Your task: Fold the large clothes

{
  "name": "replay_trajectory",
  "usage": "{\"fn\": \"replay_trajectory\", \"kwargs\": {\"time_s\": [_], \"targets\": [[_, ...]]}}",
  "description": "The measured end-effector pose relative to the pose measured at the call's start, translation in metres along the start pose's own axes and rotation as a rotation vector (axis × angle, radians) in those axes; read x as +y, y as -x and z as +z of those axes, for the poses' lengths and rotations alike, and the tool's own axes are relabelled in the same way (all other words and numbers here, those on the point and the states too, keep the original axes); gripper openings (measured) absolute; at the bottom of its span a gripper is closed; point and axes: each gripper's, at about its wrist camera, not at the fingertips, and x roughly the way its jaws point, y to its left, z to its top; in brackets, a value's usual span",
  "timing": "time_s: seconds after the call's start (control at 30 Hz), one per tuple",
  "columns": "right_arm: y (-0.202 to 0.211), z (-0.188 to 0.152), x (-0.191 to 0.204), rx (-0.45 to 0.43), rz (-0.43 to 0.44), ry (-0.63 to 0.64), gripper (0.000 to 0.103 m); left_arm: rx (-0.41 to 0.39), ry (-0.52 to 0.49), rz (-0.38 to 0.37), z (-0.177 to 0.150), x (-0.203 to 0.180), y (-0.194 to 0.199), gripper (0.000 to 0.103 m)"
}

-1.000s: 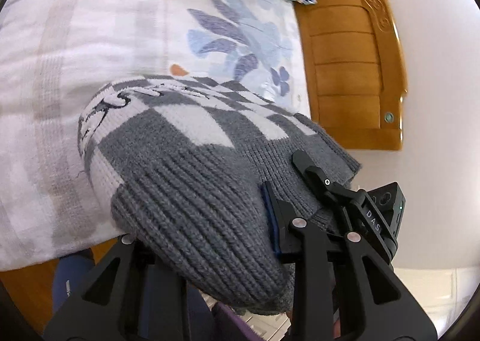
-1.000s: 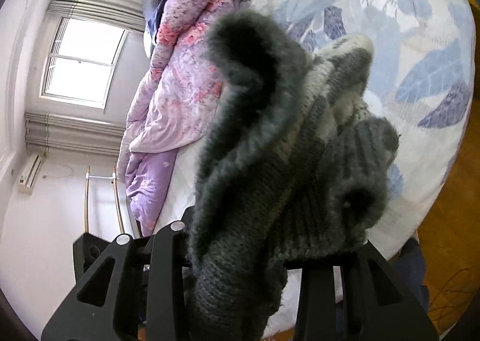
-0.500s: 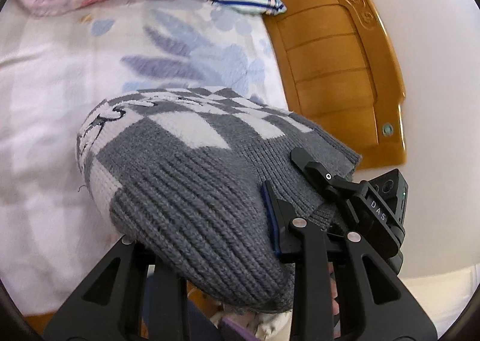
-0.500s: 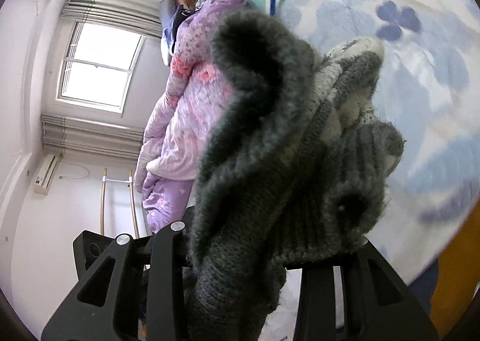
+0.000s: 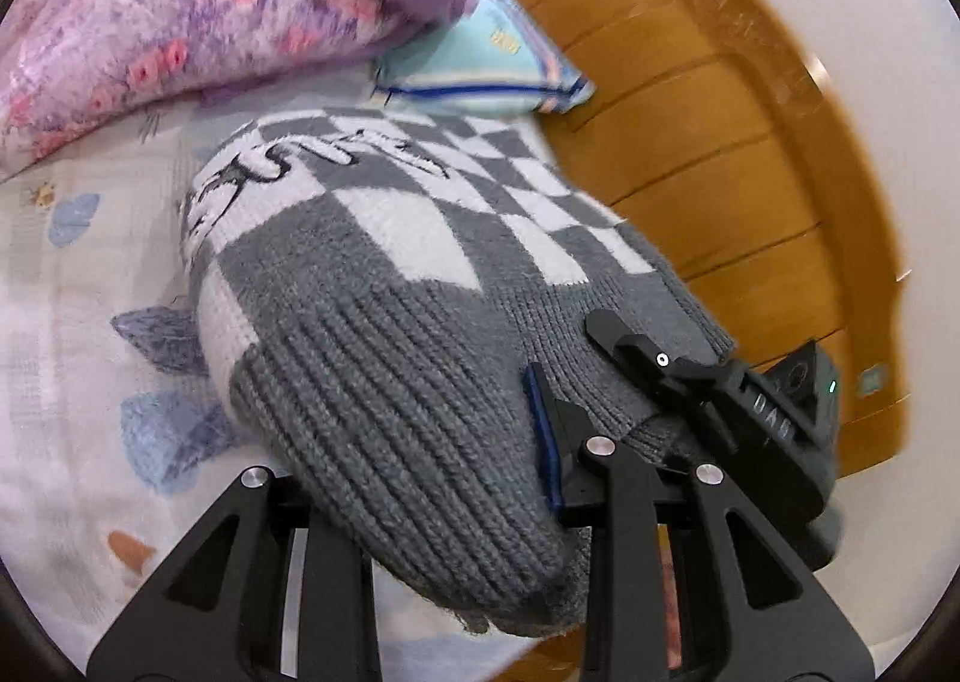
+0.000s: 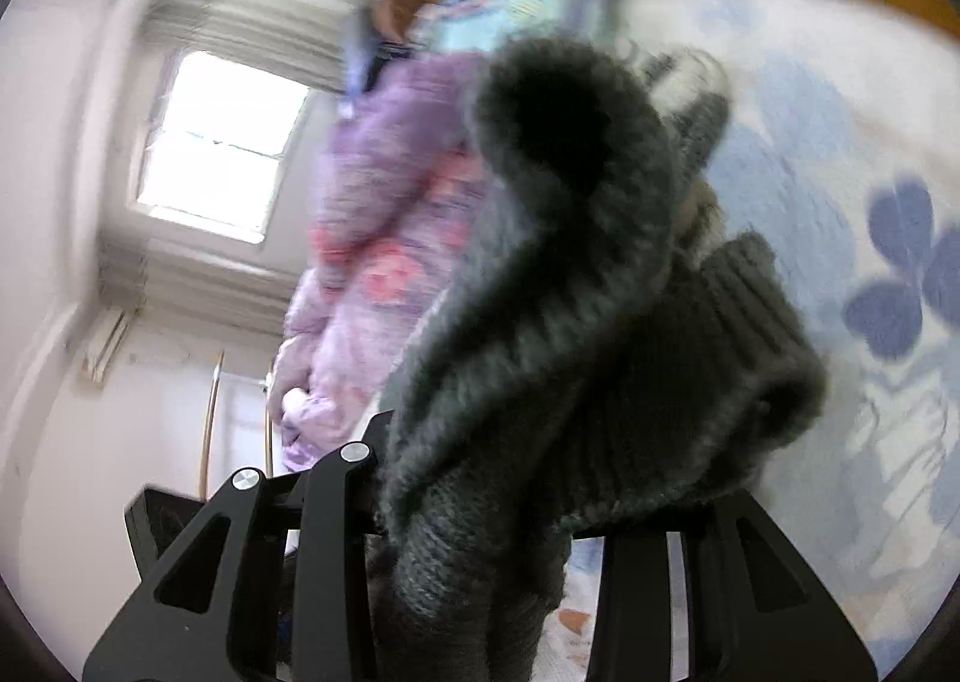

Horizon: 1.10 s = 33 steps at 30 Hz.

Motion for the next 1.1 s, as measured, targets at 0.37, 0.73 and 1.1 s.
{"fn": "replay_trajectory", "kwargs": {"time_s": [0.37, 0.73, 1.1], "targets": [[-0.003, -0.047, -0.133, 0.151, -0.198, -0.212, 0.038, 0.236, 0.054, 0.133, -0.106, 0.041, -0.095, 0.036], [0.003, -0.074, -0.144, 0.254, -0.537, -0.122, 0.056, 0.391, 0.089, 0.307, -0.145, 0.079, -0.089, 0.082], [0.027, -0.099, -0.016, 0.250, -0.597, 0.345, 0.067, 0.205, 0.039, 0.467, -0.110, 0.067, 0.010, 0.093]]}}
